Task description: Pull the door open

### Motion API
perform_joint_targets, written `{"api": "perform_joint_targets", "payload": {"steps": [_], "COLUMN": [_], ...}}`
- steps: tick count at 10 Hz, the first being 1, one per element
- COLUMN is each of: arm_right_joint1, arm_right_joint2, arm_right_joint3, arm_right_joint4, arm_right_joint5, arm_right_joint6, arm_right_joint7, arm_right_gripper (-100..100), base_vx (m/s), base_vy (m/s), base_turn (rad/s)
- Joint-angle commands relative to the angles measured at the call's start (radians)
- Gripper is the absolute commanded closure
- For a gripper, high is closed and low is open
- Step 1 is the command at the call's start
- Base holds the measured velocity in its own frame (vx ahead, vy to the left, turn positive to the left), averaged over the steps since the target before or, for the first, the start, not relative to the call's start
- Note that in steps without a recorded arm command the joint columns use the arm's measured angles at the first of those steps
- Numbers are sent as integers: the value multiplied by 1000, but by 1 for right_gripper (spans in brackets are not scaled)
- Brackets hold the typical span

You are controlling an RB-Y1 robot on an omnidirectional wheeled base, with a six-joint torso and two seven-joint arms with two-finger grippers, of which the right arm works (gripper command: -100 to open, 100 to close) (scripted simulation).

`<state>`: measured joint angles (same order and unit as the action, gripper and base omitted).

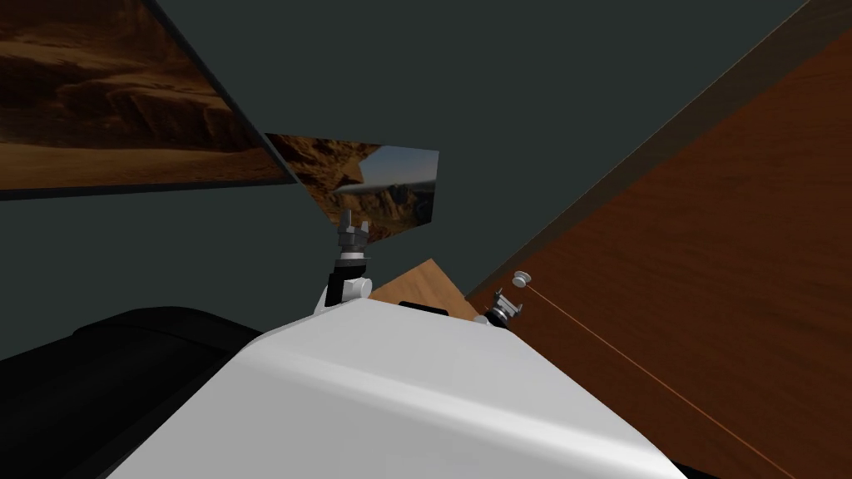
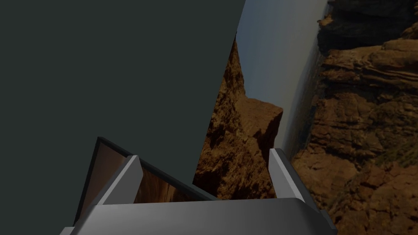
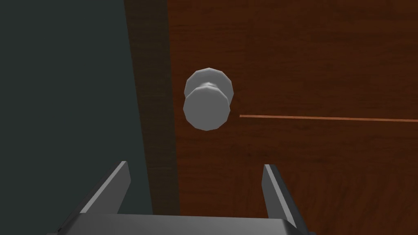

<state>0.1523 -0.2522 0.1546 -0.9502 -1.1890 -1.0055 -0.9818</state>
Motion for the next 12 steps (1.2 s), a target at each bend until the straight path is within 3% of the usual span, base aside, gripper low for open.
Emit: {"api": "perform_joint_targets", "payload": {"steps": [1,12], "arm_right_joint1": [7,70], "arm_right_joint2": [-19,-143], "arm_right_joint3": [5,42], "arm_right_joint4": [15,107], "arm_right_joint5": [4,39], "arm_right_joint6": [-2,-21], "arm_right_joint7": [-37,-266], "arm_right_gripper": [-100,-100], "base_vx": [184,109], "base_vy": [-8,2], "base_turn": [-37,-30]}}
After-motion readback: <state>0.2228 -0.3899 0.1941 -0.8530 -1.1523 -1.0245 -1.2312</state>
